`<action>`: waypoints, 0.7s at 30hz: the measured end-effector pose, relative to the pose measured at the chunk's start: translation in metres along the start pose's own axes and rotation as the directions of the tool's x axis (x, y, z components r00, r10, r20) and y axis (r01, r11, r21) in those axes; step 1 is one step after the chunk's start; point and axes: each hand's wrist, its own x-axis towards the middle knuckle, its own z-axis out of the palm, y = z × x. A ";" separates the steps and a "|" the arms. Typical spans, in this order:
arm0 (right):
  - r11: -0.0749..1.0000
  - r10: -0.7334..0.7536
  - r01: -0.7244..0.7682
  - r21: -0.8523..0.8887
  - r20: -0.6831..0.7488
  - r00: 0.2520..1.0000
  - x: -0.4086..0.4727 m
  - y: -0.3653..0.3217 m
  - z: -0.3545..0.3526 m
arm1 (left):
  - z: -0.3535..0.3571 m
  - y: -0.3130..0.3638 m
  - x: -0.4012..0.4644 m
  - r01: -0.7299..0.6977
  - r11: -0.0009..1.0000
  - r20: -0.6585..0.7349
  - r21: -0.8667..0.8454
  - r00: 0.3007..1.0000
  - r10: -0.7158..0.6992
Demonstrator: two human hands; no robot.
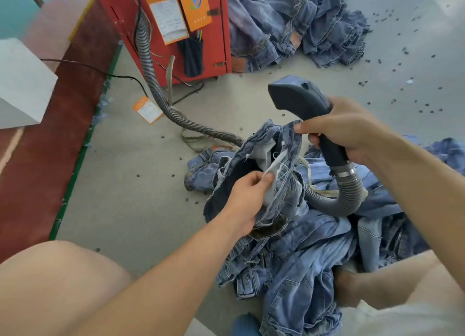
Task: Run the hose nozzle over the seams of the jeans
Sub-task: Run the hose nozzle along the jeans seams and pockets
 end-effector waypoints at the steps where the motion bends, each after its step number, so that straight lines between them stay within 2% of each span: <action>1: 1.000 0.003 -0.003 0.004 0.008 1.000 0.001 0.003 -0.001 | 0.000 0.004 -0.001 0.024 0.988 0.017 -0.154 1.000 -0.022; 3: 1.000 0.011 -0.011 0.012 0.007 1.000 0.002 0.008 -0.001 | -0.002 0.013 -0.004 0.079 0.891 0.116 -0.447 0.993 -0.029; 4: 1.000 0.015 -0.015 0.012 0.001 1.000 0.003 0.011 -0.001 | -0.004 0.016 -0.004 0.121 0.843 0.182 -0.525 0.983 -0.028; 7: 0.997 0.029 -0.032 -0.074 -0.037 0.999 0.005 0.018 -0.002 | -0.006 0.015 -0.003 0.186 0.833 0.242 -0.520 0.968 -0.066; 10: 0.952 0.023 -0.055 -0.301 -0.112 0.993 0.004 0.030 0.001 | -0.003 0.014 -0.006 0.248 0.829 0.268 -0.501 0.955 -0.124; 13: 0.898 0.016 -0.081 -0.432 -0.152 0.988 0.002 0.044 0.013 | -0.002 0.015 -0.007 0.197 0.859 0.321 -0.473 0.946 -0.040; 17: 0.888 -0.005 -0.081 -0.452 -0.186 0.982 -0.004 0.054 0.015 | 0.004 0.008 -0.006 0.076 0.915 0.306 -0.396 0.951 0.053; 21: 0.905 -0.216 0.111 -0.411 -0.217 0.952 -0.018 0.030 -0.009 | 0.005 0.017 0.000 0.016 0.877 0.211 -0.479 0.973 0.098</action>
